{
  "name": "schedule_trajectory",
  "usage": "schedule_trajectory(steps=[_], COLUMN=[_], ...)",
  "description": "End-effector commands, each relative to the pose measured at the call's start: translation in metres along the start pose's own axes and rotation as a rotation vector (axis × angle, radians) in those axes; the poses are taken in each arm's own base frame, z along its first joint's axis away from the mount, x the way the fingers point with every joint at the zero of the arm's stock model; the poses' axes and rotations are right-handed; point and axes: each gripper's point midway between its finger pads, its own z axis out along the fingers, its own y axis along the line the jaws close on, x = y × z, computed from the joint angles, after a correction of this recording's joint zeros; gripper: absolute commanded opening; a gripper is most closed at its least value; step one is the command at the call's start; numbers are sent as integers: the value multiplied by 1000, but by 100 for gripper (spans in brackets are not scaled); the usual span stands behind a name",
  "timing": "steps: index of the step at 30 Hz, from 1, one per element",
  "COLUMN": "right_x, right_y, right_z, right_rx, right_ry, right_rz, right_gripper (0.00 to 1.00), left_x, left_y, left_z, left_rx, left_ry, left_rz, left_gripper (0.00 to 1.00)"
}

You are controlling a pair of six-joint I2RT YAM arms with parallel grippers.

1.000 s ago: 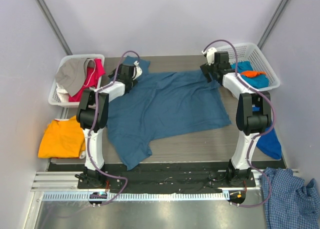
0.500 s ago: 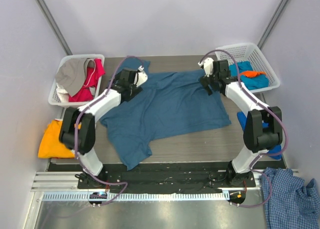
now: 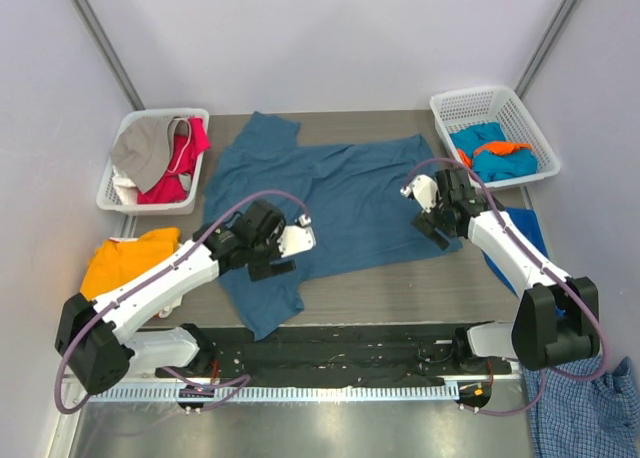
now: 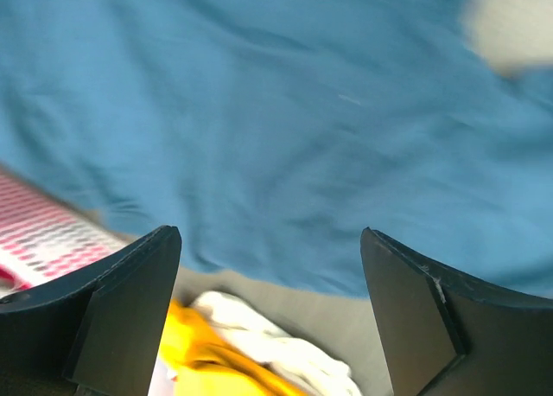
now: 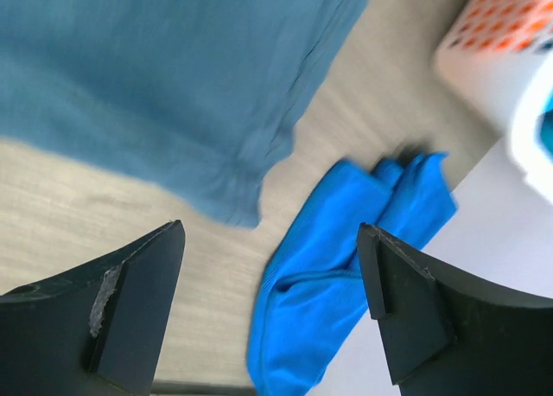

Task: Fold and stack the t-shirts
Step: Grap the side of the flattened tshirt closest away from the robot with both arms

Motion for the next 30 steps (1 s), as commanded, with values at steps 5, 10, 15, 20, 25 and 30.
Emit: schedule_trajectory(steps=[5, 10, 15, 20, 25, 30], right_x=[26, 26, 30, 26, 21, 24], right_y=[24, 31, 27, 25, 23, 25], right_z=[4, 11, 14, 17, 21, 24], right_rx=[-46, -39, -10, -9, -12, -15], right_ry=[50, 72, 93, 93, 94, 105], right_rz=[-33, -37, -46, -43, -35, -40], right_gripper=[86, 83, 83, 83, 82, 81], left_x=[-6, -21, -21, -17, -20, -23], left_y=[-91, -121, -144, -160, -167, -172], left_z=[-13, -4, 5, 13, 19, 22], left_rx=[222, 284, 320, 355, 363, 375], left_ry=[-17, -33, -43, -45, -55, -60], left_rz=[126, 188, 245, 256, 267, 271], left_gripper=[89, 84, 84, 84, 83, 83])
